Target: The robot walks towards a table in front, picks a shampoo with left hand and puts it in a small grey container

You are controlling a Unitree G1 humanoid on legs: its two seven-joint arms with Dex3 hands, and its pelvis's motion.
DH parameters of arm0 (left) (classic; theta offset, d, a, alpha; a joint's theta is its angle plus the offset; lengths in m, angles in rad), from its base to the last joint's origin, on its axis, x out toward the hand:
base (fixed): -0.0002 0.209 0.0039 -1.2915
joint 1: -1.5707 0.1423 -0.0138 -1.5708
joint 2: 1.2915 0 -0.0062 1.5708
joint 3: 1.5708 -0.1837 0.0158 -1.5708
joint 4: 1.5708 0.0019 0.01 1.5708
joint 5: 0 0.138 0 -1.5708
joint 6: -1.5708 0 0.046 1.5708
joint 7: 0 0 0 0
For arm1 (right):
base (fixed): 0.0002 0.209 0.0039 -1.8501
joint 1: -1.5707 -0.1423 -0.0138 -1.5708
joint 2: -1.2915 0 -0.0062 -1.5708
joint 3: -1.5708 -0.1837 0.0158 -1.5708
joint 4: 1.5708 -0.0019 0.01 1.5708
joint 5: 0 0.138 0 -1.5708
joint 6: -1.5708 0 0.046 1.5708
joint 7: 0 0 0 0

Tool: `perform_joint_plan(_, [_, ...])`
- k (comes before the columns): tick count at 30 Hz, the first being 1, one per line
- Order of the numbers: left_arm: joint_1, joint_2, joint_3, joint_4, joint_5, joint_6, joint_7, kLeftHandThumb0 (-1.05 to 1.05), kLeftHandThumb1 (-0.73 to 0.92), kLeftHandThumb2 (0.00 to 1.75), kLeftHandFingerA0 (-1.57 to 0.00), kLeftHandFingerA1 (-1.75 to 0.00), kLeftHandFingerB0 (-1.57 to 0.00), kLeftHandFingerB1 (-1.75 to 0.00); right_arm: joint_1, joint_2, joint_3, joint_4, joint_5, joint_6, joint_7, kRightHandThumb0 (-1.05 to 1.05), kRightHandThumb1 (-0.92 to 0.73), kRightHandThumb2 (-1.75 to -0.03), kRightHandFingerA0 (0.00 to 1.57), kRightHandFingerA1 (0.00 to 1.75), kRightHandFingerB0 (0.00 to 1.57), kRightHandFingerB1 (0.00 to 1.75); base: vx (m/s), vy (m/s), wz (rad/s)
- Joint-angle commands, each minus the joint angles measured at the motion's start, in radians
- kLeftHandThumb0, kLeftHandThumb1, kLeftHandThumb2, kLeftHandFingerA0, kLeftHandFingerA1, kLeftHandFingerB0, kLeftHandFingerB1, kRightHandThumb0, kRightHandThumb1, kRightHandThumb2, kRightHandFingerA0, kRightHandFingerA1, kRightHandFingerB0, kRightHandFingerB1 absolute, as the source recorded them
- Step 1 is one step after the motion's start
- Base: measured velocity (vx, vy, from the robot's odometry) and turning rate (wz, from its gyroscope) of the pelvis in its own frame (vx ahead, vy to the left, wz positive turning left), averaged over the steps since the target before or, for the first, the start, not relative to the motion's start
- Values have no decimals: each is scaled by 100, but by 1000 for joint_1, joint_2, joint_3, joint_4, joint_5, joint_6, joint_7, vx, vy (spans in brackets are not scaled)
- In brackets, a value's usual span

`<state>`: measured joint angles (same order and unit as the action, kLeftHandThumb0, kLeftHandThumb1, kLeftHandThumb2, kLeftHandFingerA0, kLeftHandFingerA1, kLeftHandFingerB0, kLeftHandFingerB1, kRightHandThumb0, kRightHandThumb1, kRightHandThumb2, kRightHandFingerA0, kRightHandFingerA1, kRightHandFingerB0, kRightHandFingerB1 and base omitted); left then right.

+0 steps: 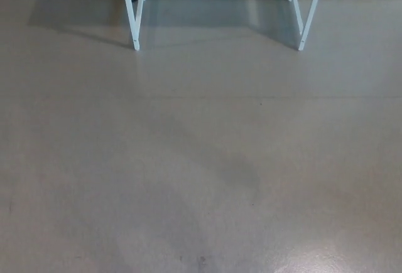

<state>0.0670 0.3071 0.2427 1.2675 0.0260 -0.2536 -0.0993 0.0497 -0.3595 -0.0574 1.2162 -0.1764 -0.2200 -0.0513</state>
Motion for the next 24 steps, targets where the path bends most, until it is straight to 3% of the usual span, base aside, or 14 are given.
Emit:
perform_joint_plan(1, [15,7,-7,11,-3,-66,-1,-25,63,59,-61,-47,-41,-37,-3,-26,-12,21,13,-41,-20,-27,-60,-58,77,51,47,38,168,-33,-91])
perform_joint_plan(8, [-9,15,-43,26,16,-46,21,-27,62,59,-62,-47,-41,-36,-17,-28,2,34,4,-46,-32,-28,-60,-59,87,55,49,40,24,21,11])
perform_joint_plan(15, [11,11,-35,32,2,-71,10,-28,62,59,-65,-48,-39,-37,-15,-24,1,44,7,-65,-41,-26,-60,-58,78,51,48,39,72,187,-19])
perform_joint_plan(24, [44,12,-14,26,-21,-55,-26,-27,54,57,-66,-46,-37,-35,-6,-16,23,72,-7,-76,-49,-26,-60,-58,79,51,50,39,206,47,-7])
